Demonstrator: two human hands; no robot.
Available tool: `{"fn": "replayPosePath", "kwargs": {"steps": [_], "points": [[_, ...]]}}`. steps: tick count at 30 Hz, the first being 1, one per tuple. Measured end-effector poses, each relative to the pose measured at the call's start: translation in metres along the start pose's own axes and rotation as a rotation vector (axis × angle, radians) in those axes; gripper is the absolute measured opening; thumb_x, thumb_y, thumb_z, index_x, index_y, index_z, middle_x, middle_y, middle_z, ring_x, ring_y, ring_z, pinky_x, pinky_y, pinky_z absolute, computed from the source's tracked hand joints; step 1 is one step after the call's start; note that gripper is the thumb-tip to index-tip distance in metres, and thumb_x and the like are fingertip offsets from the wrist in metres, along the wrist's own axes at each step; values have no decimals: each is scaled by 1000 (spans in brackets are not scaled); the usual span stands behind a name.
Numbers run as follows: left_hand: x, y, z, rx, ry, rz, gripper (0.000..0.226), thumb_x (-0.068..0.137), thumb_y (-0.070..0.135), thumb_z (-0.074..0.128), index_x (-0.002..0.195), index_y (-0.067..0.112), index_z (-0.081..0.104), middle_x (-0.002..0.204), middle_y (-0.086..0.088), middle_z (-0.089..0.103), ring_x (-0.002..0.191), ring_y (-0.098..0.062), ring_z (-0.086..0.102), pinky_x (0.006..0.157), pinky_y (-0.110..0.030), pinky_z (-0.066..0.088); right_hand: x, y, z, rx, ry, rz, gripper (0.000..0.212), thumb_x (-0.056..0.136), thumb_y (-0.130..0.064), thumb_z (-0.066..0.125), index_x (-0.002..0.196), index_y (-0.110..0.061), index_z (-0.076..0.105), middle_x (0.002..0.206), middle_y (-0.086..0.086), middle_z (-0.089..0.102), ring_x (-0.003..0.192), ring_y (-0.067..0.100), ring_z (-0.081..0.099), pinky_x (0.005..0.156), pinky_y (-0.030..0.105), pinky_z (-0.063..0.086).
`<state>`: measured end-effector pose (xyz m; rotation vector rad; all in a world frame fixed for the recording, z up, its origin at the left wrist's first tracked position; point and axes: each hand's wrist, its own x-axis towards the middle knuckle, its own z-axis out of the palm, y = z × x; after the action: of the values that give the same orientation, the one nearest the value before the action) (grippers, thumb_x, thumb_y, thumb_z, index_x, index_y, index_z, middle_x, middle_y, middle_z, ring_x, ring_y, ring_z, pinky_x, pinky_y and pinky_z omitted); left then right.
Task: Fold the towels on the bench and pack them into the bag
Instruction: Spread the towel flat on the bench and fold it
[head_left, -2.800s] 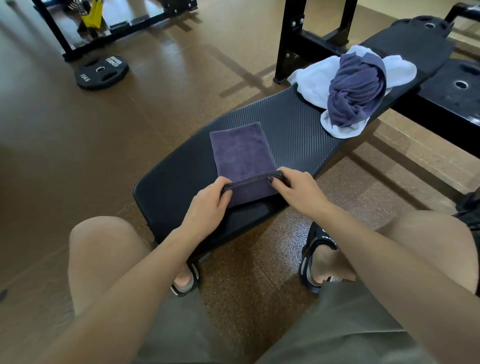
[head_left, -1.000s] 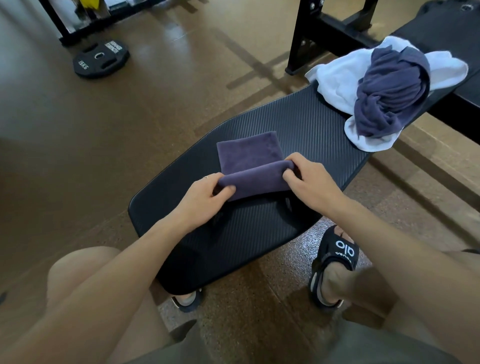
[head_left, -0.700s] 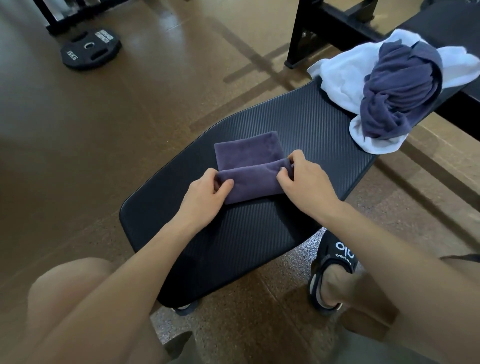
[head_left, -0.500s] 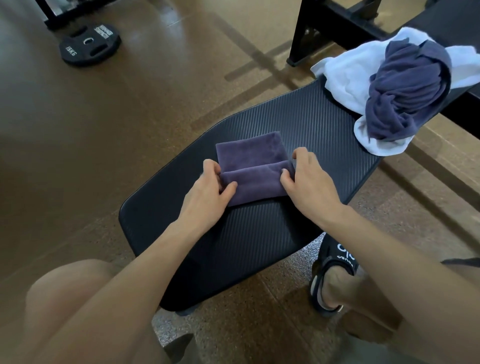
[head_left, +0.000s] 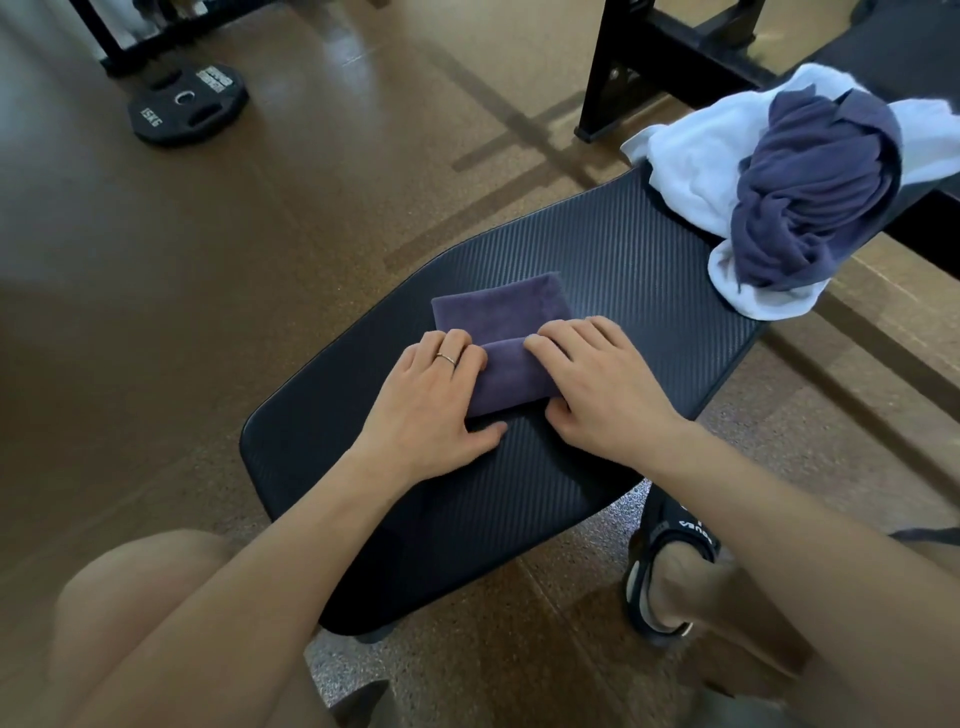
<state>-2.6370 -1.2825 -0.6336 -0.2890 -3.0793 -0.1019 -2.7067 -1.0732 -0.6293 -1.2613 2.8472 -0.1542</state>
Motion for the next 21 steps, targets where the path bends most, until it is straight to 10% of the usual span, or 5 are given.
{"fn": "replayPosePath", "kwargs": {"steps": [13,21], "points": [[24,-19,-25,-618,-132,-428,8,90,32,53,95,27,57,83,7,66,77,-13,63,64,-33,49,22,17,-14,672,131,346,15,90,-28,58,104,-22,57,95,-6,64,89,13,59,78,35,49],[32,-22,-14,-590,-178,-443,19,94,31,53,113,28,49,95,3,61,87,-17,59,73,-35,48,25,16,2,509,95,403,29,101,-39,53,121,-19,49,114,1,52,97,24,55,80,40,47]]}}
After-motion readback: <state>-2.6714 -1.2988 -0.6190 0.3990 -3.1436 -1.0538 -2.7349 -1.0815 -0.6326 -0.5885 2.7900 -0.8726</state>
